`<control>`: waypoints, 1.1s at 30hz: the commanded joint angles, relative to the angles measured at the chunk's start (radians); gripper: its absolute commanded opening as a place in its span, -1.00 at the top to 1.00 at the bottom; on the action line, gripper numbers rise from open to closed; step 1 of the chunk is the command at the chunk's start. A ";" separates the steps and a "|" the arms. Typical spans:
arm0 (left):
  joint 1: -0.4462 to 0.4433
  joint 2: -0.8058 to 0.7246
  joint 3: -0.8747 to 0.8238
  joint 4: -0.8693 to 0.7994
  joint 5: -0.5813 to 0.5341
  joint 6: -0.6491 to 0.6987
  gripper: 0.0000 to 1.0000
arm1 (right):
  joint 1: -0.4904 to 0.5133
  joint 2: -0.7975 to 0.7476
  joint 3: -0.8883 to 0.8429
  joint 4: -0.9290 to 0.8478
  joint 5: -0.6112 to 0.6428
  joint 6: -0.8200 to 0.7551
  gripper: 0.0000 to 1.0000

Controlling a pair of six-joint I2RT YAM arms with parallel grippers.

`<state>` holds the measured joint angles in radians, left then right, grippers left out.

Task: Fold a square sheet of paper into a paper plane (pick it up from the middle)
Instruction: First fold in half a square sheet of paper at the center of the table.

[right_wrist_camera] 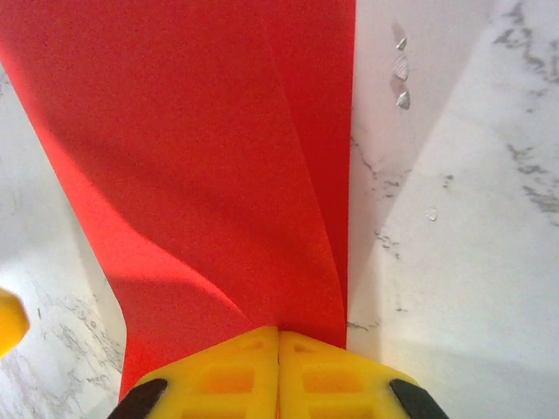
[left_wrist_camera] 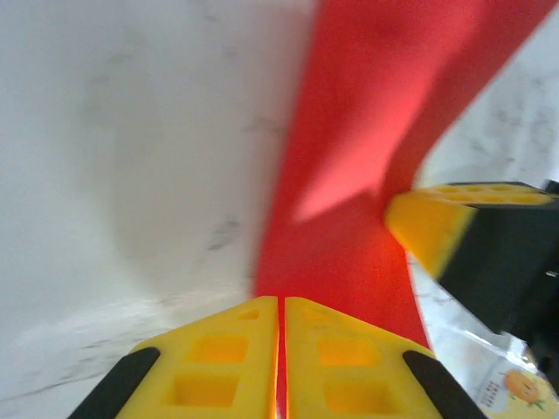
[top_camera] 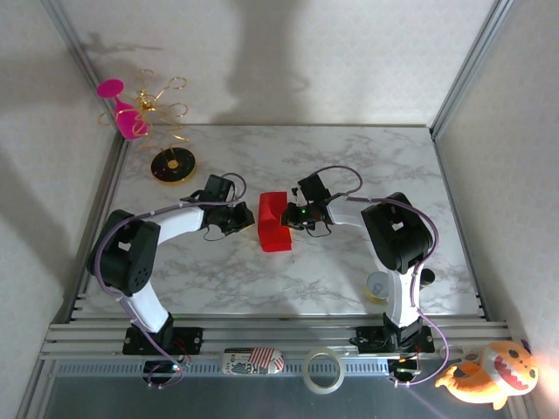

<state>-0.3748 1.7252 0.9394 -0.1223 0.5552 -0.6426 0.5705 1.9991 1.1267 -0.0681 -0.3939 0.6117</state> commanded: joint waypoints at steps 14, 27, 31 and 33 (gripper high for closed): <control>-0.103 0.126 -0.020 -0.030 -0.069 -0.011 0.79 | -0.004 0.135 -0.091 -0.183 0.222 -0.024 0.83; -0.088 -0.056 -0.061 -0.105 -0.074 0.034 0.83 | -0.004 0.134 -0.095 -0.178 0.222 -0.029 0.83; -0.124 -0.087 -0.077 0.099 -0.095 -0.074 0.80 | -0.004 0.131 -0.102 -0.168 0.222 -0.018 0.83; -0.131 -0.053 -0.070 0.128 -0.089 -0.096 0.79 | -0.004 0.133 -0.104 -0.163 0.218 -0.015 0.83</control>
<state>-0.4885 1.6691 0.8646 -0.0933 0.4751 -0.6746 0.5705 1.9980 1.1080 -0.0509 -0.3939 0.6094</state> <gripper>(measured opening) 0.103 0.087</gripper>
